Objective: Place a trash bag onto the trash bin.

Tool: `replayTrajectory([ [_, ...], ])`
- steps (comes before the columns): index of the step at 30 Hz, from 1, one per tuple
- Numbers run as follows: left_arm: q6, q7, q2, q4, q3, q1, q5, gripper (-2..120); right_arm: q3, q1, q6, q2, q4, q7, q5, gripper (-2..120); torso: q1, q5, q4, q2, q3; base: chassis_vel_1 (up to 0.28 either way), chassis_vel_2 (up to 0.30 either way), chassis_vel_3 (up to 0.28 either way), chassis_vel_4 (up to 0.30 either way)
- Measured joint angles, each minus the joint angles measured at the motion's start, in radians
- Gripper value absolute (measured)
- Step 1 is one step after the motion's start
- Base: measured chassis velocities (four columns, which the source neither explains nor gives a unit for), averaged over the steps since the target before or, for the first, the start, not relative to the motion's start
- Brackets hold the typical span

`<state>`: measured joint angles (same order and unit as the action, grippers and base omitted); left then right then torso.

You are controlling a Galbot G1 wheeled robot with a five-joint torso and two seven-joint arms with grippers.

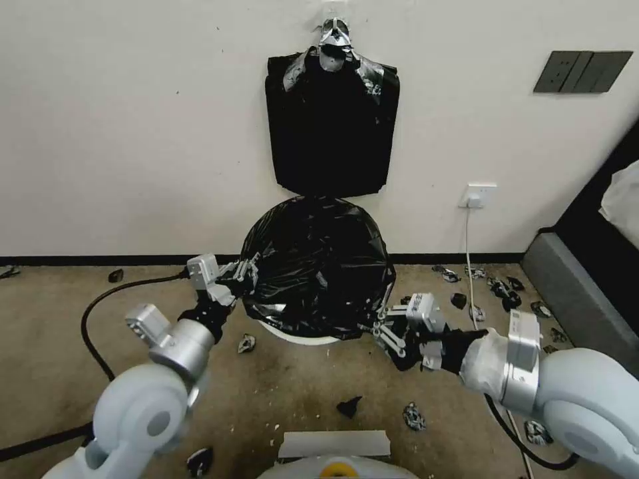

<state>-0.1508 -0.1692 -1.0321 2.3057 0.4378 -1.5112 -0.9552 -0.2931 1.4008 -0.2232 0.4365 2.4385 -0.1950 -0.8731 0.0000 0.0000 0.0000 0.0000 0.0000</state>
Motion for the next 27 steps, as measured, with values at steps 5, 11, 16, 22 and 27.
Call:
replayTrajectory([
  [5, -0.050, -0.058, 0.002, 0.018, 0.017, 0.013, -0.087, 6, 0.005, 0.035, 0.207, -0.012, -0.044, -0.161, 0.100, 0, 0.000, 0.0001, 0.0000, 0.000, 0.000, 0.000, 0.000, 0.000, 0.000],
  [11, -0.105, -0.145, 0.000, 0.057, 0.026, 0.017, -0.209, 6, 0.038, 0.023, 0.370, -0.003, -0.115, -0.364, 0.284, 0, 0.000, 0.0001, 0.0000, 0.000, 0.000, 0.000, 0.000, 0.000, 0.000],
  [16, -0.127, -0.176, -0.003, 0.075, 0.027, 0.016, -0.248, 6, 0.049, 0.015, 0.407, 0.011, -0.159, -0.409, 0.414, 0, 0.000, 0.0000, 0.0000, 0.000, 0.000, 0.000, 0.000, 0.000, 0.000],
  [22, -0.144, -0.193, -0.003, 0.088, 0.028, 0.010, -0.271, 6, 0.060, 0.006, 0.428, 0.024, -0.199, -0.415, 0.491, 0, 0.000, 0.0001, -0.0001, 0.000, 0.000, 0.000, 0.000, 0.000, 0.000],
  [27, -0.186, -0.224, -0.009, 0.111, 0.024, -0.009, -0.288, 6, 0.110, -0.027, 0.437, 0.059, -0.288, -0.380, 0.568, 3, 0.000, 0.0002, 0.0000, 0.000, 0.000, 0.000, 0.000, 0.000, 0.000],
])
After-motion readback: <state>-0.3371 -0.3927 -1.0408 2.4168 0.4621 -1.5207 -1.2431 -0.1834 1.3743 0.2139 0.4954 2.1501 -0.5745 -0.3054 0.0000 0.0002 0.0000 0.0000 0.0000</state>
